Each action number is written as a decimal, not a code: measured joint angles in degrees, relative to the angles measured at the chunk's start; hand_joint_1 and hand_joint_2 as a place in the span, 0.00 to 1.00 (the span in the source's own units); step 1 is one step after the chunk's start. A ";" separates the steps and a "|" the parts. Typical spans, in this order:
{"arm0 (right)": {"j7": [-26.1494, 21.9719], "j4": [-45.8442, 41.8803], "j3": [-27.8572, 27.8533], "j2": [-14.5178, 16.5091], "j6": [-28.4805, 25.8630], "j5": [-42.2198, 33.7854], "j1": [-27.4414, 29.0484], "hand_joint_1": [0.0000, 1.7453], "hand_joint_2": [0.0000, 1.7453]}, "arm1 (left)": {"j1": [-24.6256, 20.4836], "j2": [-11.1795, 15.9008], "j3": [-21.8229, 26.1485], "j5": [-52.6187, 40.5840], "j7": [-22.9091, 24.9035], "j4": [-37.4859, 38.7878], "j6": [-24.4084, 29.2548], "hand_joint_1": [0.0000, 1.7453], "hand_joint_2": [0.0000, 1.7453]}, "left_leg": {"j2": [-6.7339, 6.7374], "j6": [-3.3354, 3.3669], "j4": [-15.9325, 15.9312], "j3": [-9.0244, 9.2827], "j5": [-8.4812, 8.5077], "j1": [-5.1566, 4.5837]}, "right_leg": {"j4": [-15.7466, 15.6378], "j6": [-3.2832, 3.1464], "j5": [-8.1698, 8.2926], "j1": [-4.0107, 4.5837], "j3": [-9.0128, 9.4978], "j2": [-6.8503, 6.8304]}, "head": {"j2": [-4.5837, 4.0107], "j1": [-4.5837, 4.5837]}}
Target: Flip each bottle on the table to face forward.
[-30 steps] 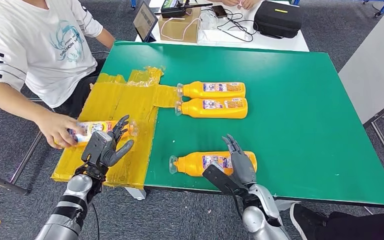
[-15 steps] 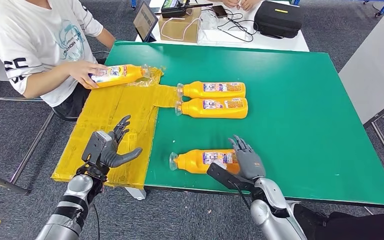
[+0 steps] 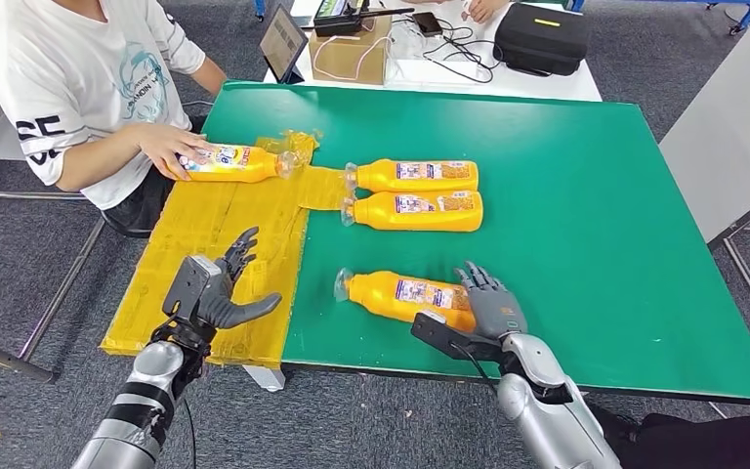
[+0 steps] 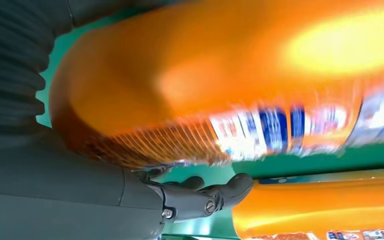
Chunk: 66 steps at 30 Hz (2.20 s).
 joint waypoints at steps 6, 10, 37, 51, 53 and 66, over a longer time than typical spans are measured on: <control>-3.21 3.80 0.70 -0.18 2.42 -5.46 -3.50 1.00 1.00 | -1.15 0.00 -0.16 1.18 0.40 1.74 -0.16 0.00 1.00 | 0.12 0.00 0.00 0.19 0.02 0.01 | 0.00 -0.08 0.07 0.02 0.11 0.03 | 0.00 0.01; -4.84 5.59 0.73 -0.27 2.67 -8.34 -4.85 1.00 1.00 | -2.43 0.00 -0.84 0.65 0.46 3.39 1.15 0.00 1.00 | 0.11 0.03 0.00 0.19 0.05 0.00 | 0.00 -0.12 0.12 0.01 0.14 0.03 | 0.00 -0.01; -15.98 -1.96 -0.16 16.16 -14.93 -26.30 0.33 1.00 1.00 | -5.14 -8.84 -7.35 9.34 3.11 7.48 4.00 0.00 1.00 | 0.06 0.03 0.00 -0.27 0.05 0.01 | 0.02 -0.14 0.10 0.02 -0.27 0.01 | 0.00 0.00; -16.18 0.09 1.19 17.64 -15.21 -26.84 -0.82 1.00 1.00 | -5.65 -9.49 -8.87 10.62 3.45 8.07 3.55 0.00 1.00 | 0.05 0.03 0.00 -0.31 0.05 0.01 | 0.02 -0.14 0.10 0.02 -0.30 0.01 | 0.00 0.00; -16.18 0.27 1.32 17.72 -15.18 -27.03 -0.93 1.00 1.00 | -5.65 -9.50 -8.97 11.23 3.57 8.08 3.23 0.00 1.00 | 0.06 0.03 0.00 -0.31 0.05 0.01 | 0.03 -0.14 0.10 0.02 -0.30 0.01 | 0.01 0.00; -16.92 6.28 4.73 20.05 -14.78 -28.13 -2.44 1.00 1.00 | -5.65 -9.26 -10.72 16.60 5.21 7.99 1.89 0.00 1.00 | 0.06 0.03 0.00 -0.34 0.05 0.02 | 0.03 -0.15 0.09 0.03 -0.35 0.01 | 0.00 0.00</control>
